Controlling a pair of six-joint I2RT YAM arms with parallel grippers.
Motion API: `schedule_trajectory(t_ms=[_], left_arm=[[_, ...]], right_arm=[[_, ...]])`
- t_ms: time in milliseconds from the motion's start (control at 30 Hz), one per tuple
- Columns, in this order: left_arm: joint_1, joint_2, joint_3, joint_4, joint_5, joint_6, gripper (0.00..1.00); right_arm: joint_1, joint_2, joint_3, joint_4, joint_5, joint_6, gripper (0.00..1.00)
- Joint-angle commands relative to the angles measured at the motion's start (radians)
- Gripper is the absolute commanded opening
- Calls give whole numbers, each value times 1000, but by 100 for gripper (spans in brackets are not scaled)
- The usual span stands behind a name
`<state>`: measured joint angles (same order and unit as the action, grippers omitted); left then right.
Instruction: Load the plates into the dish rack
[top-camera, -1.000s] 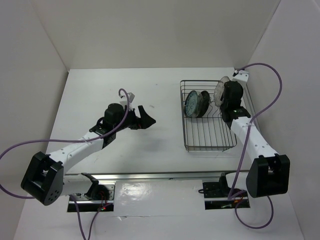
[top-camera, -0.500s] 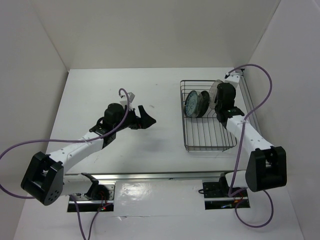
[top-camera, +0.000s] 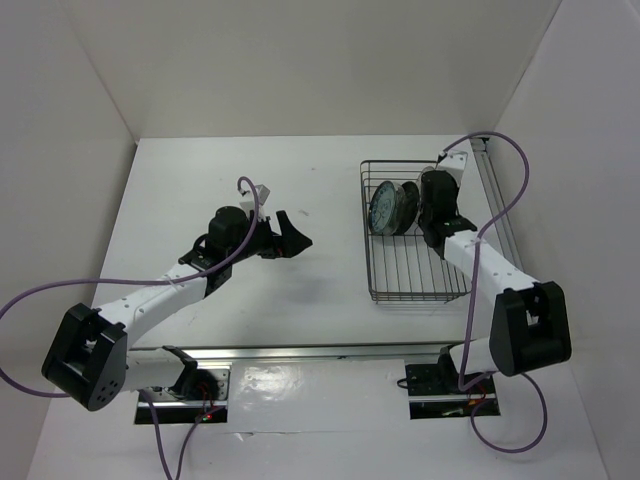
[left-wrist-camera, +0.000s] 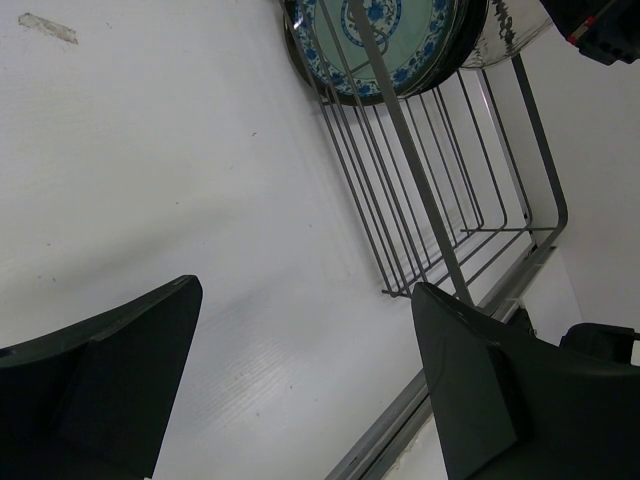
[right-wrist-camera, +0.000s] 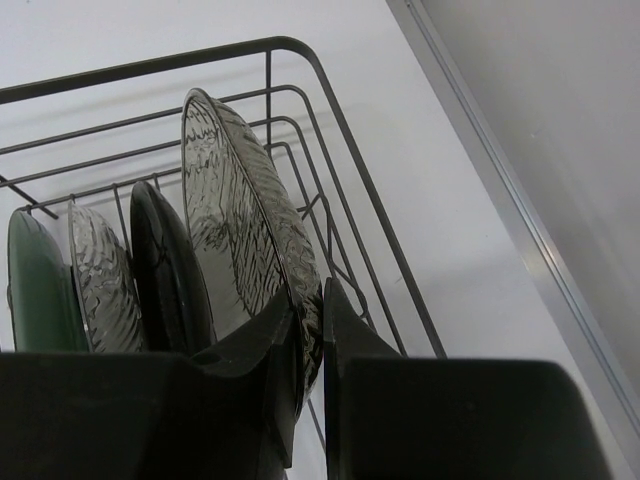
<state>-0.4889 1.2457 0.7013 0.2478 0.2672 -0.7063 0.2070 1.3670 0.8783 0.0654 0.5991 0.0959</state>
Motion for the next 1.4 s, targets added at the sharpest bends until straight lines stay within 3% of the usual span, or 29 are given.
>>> schedule_trajectory(t_ms=[0,67,267,400,567,700,867,967,1133,1367], left_arm=[[-2,-17,4,53,17,22,100],[-2,-17,4,53,26,22,100],[-2,-17,4,53,26,22,100],[-2,-17,4,53,26,22,100],[-2,-17,4,53,26,22,100],[-2,-17,4,53,26,22,100],[-2,-17,4,53,26,22,100],[-2,-17,4,53,26,22,100],[-2,-26,13,7,-14,31,100],[-2,-3,214,-283,-208,1,100]], right_arm=[[6,14,4,59,74,4,2],[15,24,4,50,74,22,22],[15,35,4,50,74,31,29],[15,46,24,27,74,50,39],[15,55,42,7,74,50,75],[25,55,62,-18,84,61,88],[25,27,71,-27,74,61,89],[25,3,90,-50,74,79,100],[35,-75,158,-148,33,114,100],[84,-163,307,-452,-84,186,100]])
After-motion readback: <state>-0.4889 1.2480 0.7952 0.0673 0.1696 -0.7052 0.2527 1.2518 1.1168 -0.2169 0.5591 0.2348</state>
